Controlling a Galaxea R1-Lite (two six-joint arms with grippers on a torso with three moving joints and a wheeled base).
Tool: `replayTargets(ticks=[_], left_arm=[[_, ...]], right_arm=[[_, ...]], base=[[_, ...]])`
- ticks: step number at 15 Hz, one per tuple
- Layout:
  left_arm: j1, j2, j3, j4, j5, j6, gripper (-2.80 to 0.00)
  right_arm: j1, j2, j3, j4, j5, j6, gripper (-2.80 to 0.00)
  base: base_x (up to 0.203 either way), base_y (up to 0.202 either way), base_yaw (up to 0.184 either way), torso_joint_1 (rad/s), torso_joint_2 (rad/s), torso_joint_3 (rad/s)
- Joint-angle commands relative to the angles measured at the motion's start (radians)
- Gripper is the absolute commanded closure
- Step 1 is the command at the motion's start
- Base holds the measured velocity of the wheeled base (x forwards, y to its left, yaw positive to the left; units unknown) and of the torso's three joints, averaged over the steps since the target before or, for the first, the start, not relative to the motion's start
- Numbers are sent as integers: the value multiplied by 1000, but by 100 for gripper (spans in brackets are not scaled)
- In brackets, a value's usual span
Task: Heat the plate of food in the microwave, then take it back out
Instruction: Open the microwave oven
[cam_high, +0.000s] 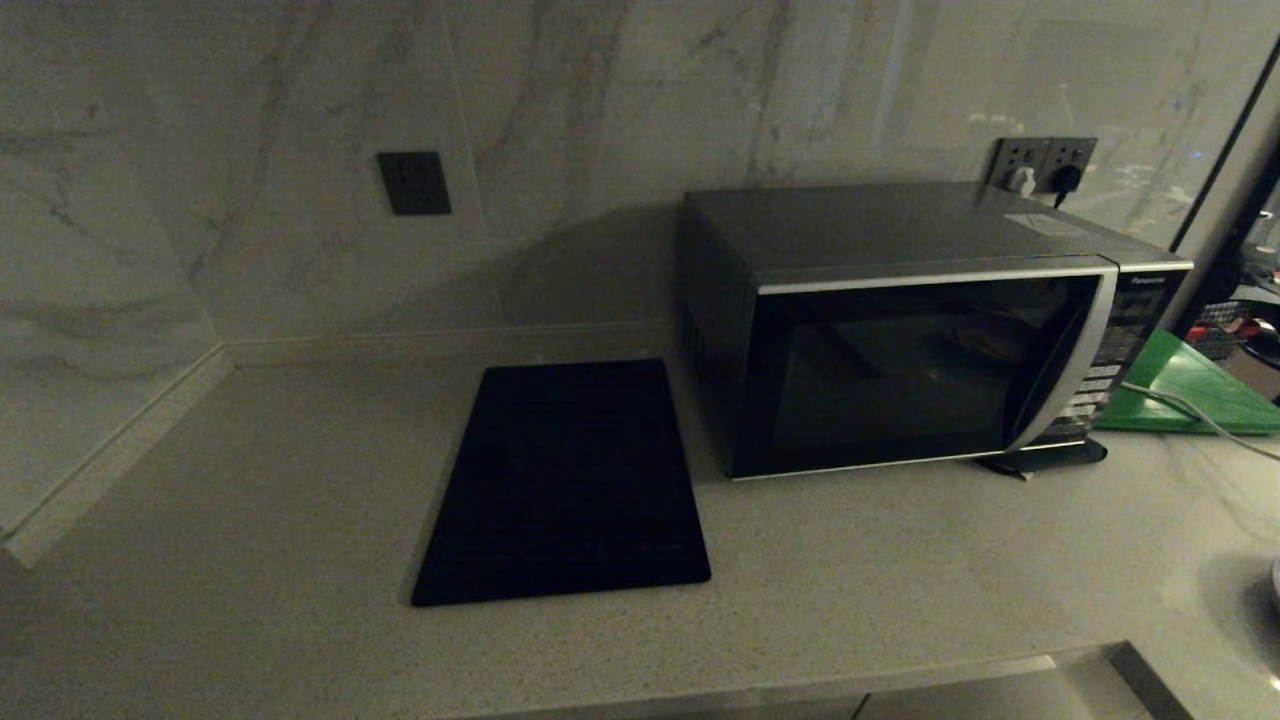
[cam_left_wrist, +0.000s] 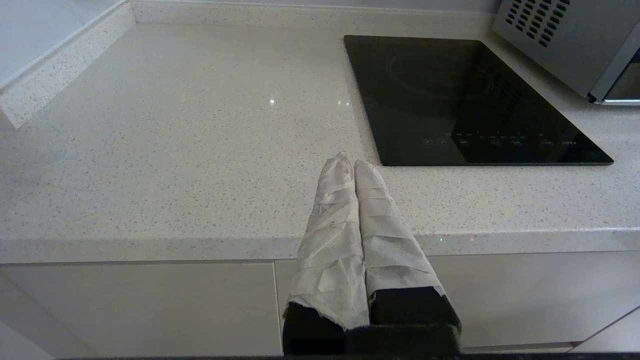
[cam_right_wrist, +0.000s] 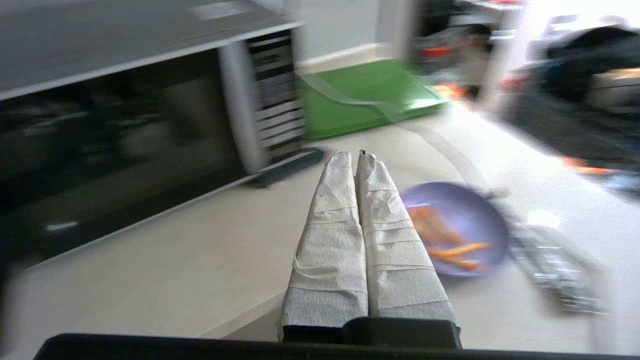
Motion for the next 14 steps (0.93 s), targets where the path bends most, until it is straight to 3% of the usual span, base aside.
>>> replayTargets(ticks=[1,3,5,8,9,14], left_arm=[[1,2,0,0,0,-1,0],[1,2,0,0,0,-1,0],[1,2,0,0,0,-1,0],[1,2,0,0,0,-1,0],[1,2,0,0,0,-1,0],[1,2,0,0,0,-1,0]], right_arm=[[-33,118,-47,10,-42,-29,0],[-47,134,-37,8,-44,-127,0],[-49,142,-27,8,-94,-151,0],[-50,156,-30,0,-318,-217,0],[-50,167,-26,-19,-353,-225,0],[-51,283,57,-167,-427,-119,0]], base=[[0,0,0,0,0,0],[0,0,0,0,0,0],[0,0,0,0,0,0],[0,0,0,0,0,0],[0,0,0,0,0,0],[0,0,0,0,0,0]])
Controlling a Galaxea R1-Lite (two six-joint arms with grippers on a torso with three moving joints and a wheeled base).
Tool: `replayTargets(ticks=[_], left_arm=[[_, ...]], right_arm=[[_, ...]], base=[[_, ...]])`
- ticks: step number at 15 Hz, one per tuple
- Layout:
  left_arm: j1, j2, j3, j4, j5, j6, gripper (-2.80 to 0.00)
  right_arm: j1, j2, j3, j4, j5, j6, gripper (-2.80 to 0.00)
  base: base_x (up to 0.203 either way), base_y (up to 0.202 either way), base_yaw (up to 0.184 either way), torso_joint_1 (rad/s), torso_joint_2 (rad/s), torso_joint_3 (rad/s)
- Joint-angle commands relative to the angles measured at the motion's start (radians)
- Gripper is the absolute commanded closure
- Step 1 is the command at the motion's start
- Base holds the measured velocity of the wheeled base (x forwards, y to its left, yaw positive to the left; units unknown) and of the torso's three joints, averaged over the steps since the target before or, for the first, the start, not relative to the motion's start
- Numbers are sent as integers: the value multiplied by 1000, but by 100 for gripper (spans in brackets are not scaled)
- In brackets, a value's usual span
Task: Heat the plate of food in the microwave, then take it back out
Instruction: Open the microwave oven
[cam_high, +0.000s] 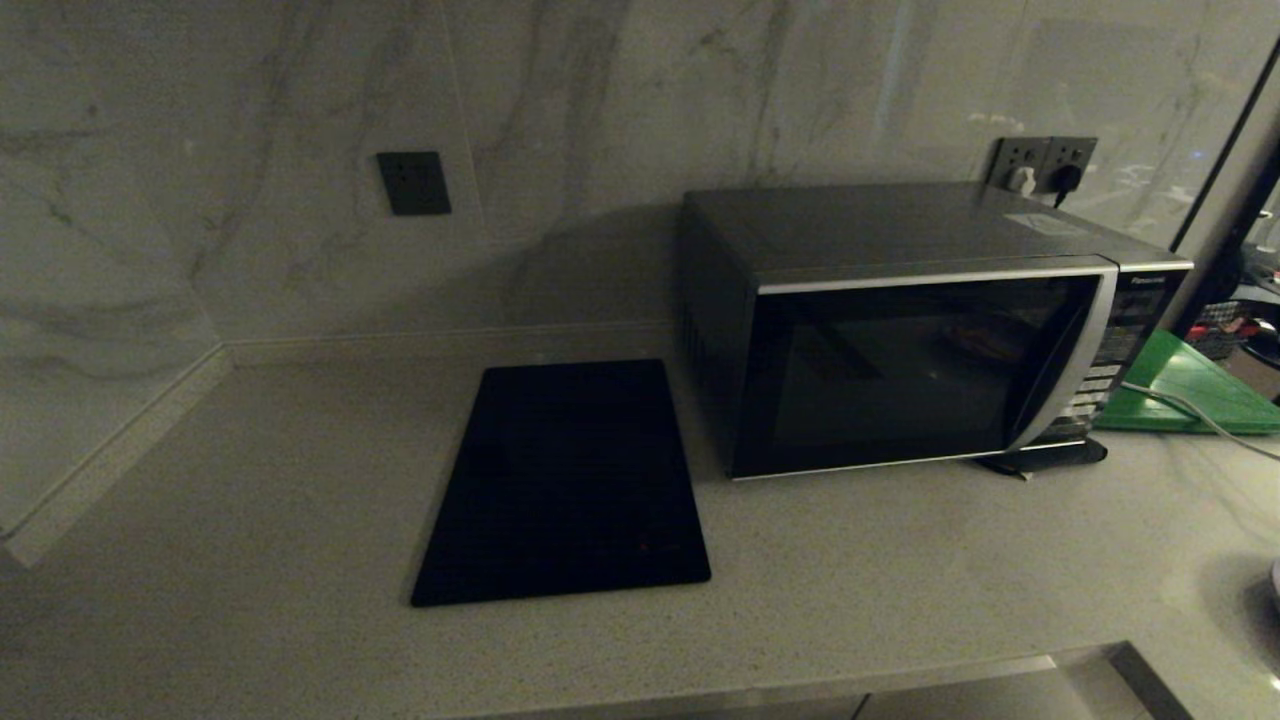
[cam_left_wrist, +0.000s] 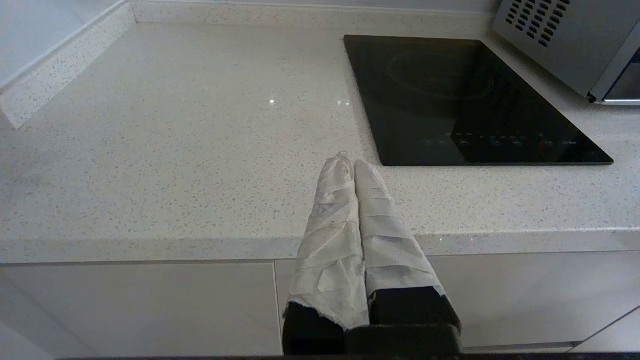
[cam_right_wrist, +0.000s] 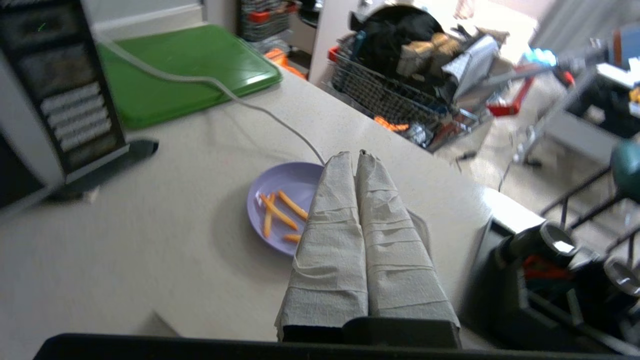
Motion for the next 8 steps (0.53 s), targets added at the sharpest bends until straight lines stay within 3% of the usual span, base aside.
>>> replayTargets(ticks=[1,4,6,8], left_arm=[[0,2,0,-1,1,-1,0],[0,2,0,-1,1,-1,0],[0,2,0,-1,1,-1,0],[0,2,0,-1,1,-1,0]], right_arm=[[1,117,44,-86,-35,39,0],[2,303,103,-304,-109,74,0],[16,434,124,-486,-242,71,0],[31,509,133,-583,-317,63,0]], base=[[0,0,0,0,0,0],[0,0,0,0,0,0],[0,0,0,0,0,0],[0,0,0,0,0,0]])
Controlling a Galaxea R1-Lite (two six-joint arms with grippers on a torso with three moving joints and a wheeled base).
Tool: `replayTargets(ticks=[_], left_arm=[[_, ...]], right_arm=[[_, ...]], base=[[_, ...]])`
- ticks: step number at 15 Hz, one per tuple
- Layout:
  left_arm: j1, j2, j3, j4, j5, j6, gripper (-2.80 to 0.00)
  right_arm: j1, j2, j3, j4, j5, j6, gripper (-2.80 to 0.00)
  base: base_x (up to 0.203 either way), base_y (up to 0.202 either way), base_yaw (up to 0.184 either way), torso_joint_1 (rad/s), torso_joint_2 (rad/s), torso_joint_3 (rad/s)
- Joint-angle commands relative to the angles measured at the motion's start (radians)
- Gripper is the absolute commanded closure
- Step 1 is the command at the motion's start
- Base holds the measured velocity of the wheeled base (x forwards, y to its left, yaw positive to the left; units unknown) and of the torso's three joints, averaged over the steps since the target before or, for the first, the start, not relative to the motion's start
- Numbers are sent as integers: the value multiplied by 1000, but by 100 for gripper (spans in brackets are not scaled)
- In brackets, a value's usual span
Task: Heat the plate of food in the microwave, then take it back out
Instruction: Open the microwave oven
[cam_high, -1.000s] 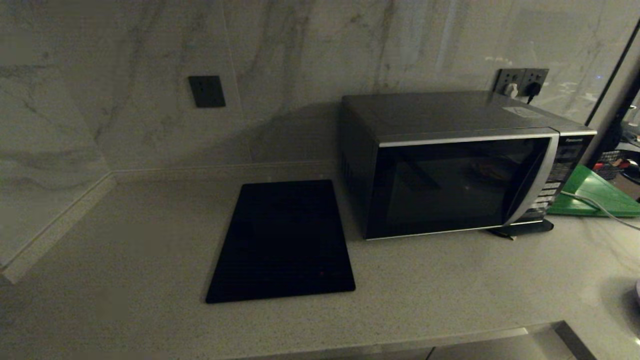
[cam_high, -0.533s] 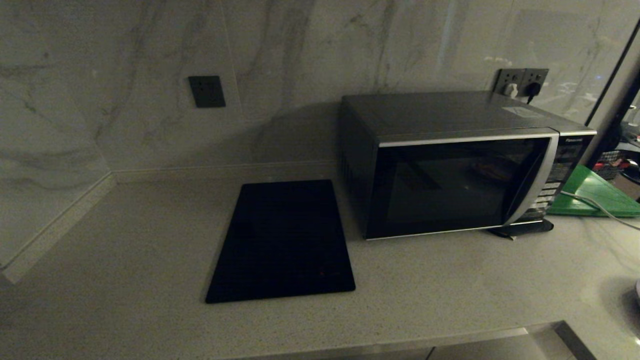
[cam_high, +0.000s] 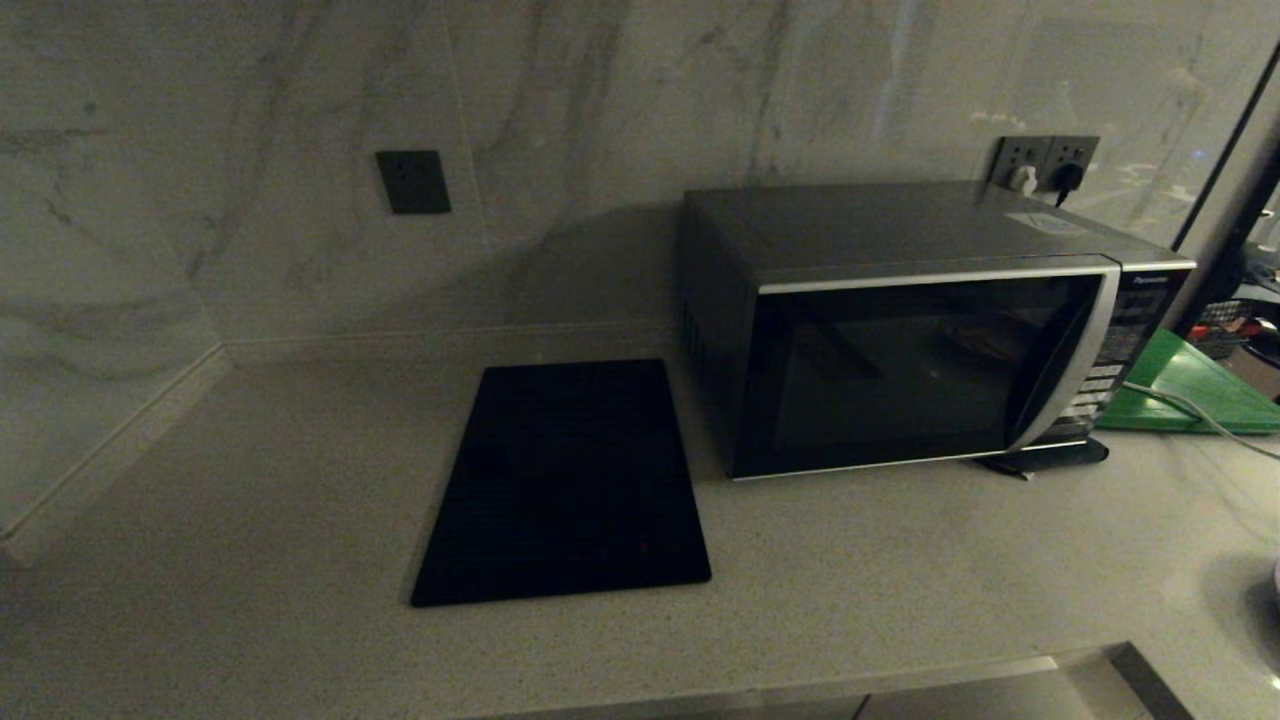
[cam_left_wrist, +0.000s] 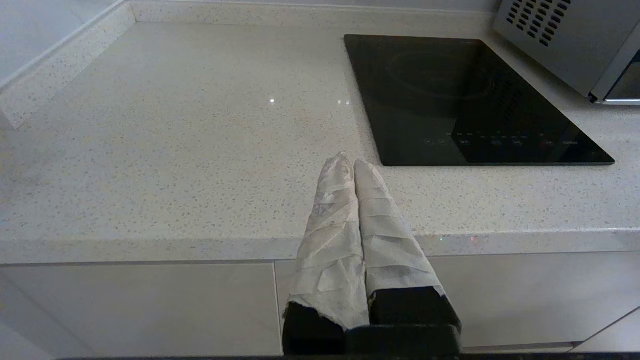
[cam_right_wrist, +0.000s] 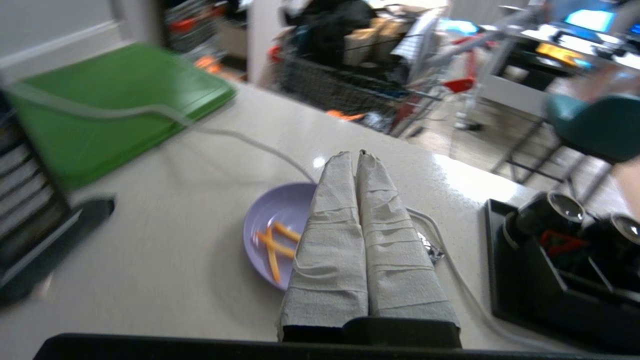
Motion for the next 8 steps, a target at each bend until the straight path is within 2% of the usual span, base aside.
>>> replayTargets(ticks=[1,3,4,6,8], left_arm=[[0,2,0,0,0,-1,0],[0,2,0,0,0,-1,0],[0,2,0,0,0,-1,0],[0,2,0,0,0,-1,0],[0,2,0,0,0,-1,0]], right_arm=[[12,143,9,-80,-49,3,0],[14,171,5,-85,-53,12,0],[15,197,-6,-92,-53,15,-280],[21,260,-10,-133,-53,22,-280],[35,350,-9,-248,-74,42,-280]], base=[[0,0,0,0,0,0],[0,0,0,0,0,0],[0,0,0,0,0,0],[0,0,0,0,0,0],[0,0,0,0,0,0]])
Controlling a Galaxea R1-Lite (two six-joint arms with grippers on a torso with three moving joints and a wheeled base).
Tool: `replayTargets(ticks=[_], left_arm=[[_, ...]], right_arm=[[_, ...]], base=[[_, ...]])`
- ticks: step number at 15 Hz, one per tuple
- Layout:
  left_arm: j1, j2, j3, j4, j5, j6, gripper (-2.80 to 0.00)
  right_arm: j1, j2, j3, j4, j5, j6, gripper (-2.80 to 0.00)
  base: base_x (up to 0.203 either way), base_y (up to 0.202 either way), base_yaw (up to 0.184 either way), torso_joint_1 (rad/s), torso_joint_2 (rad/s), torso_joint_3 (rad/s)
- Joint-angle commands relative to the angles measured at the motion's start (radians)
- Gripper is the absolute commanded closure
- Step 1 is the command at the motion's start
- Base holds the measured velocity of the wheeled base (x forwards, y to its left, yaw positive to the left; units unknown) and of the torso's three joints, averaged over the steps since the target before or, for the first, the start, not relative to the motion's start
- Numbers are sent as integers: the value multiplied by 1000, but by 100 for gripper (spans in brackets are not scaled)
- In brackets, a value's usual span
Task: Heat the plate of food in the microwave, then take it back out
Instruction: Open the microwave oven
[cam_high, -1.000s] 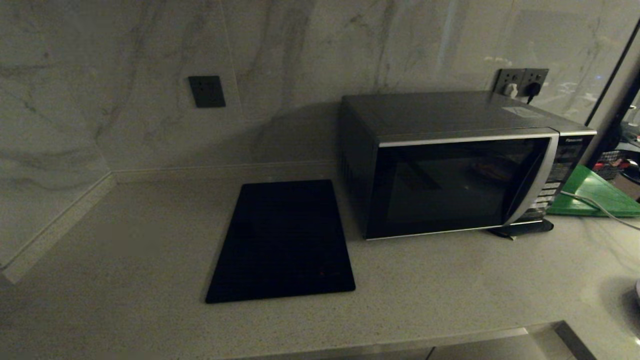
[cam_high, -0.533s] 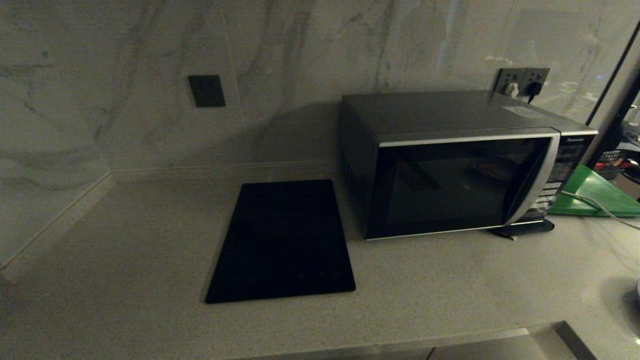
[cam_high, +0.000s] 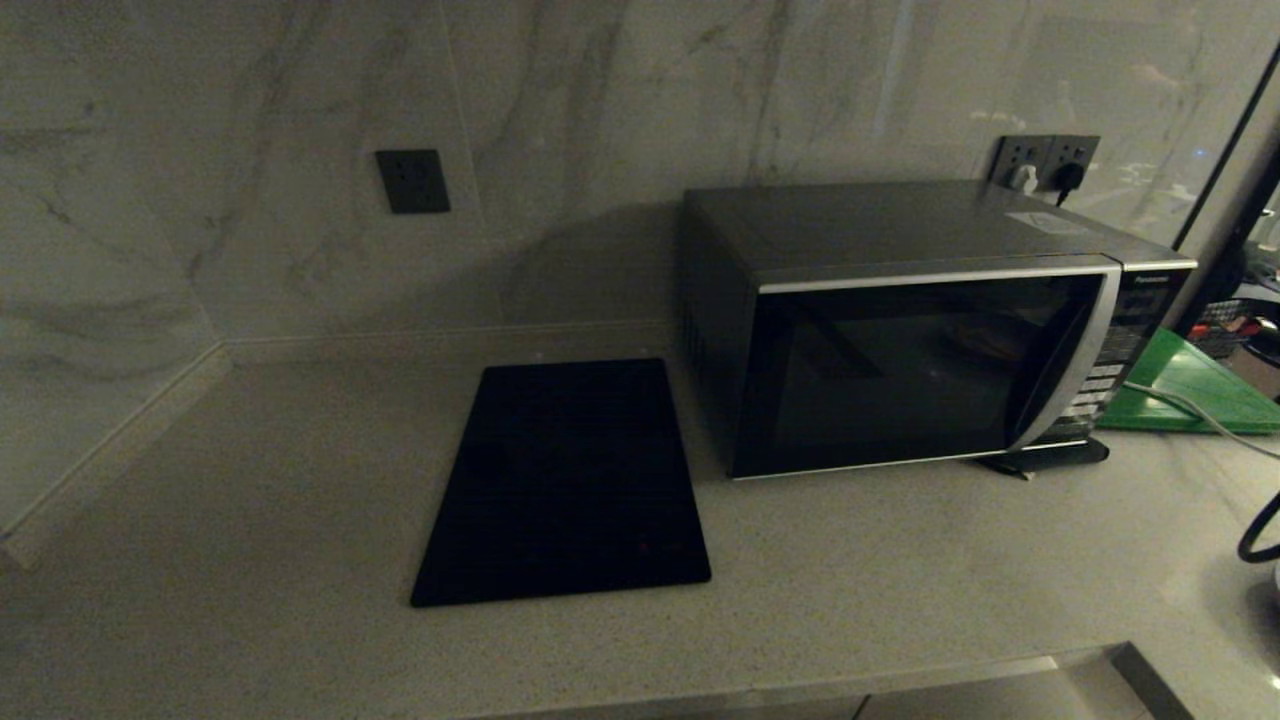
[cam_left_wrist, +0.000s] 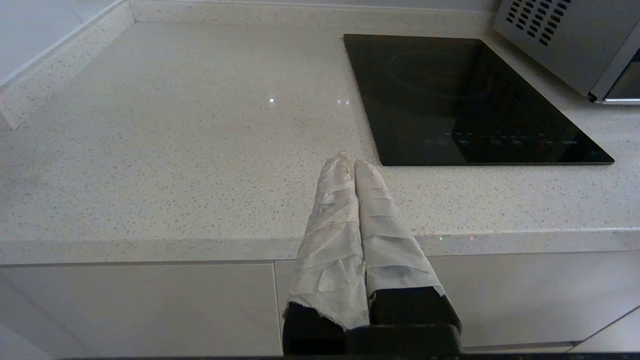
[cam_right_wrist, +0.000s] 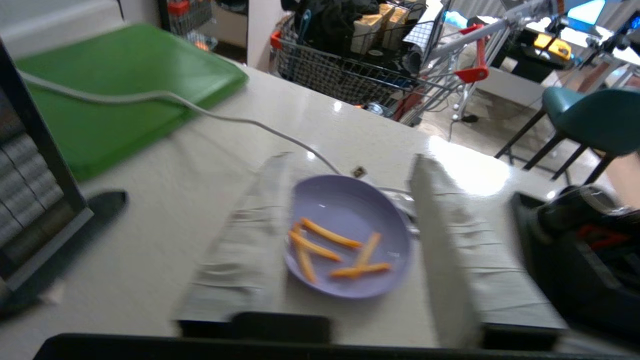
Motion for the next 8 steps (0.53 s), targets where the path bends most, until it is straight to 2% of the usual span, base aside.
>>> replayTargets(ticks=[1,3,5,8], left_arm=[[0,2,0,0,1,-1,0],[0,2,0,0,1,-1,0],[0,2,0,0,1,-1,0],[0,2,0,0,1,-1,0]], right_arm=[[15,144,2,-132,-51,2,-280],[40,229,17,-231,-125,-35,-280],[79,307,12,-326,-147,-45,-280],[125,482,-31,-622,-203,-61,-280]], base=[[0,0,0,0,0,0],[0,0,0,0,0,0],[0,0,0,0,0,0],[0,0,0,0,0,0]])
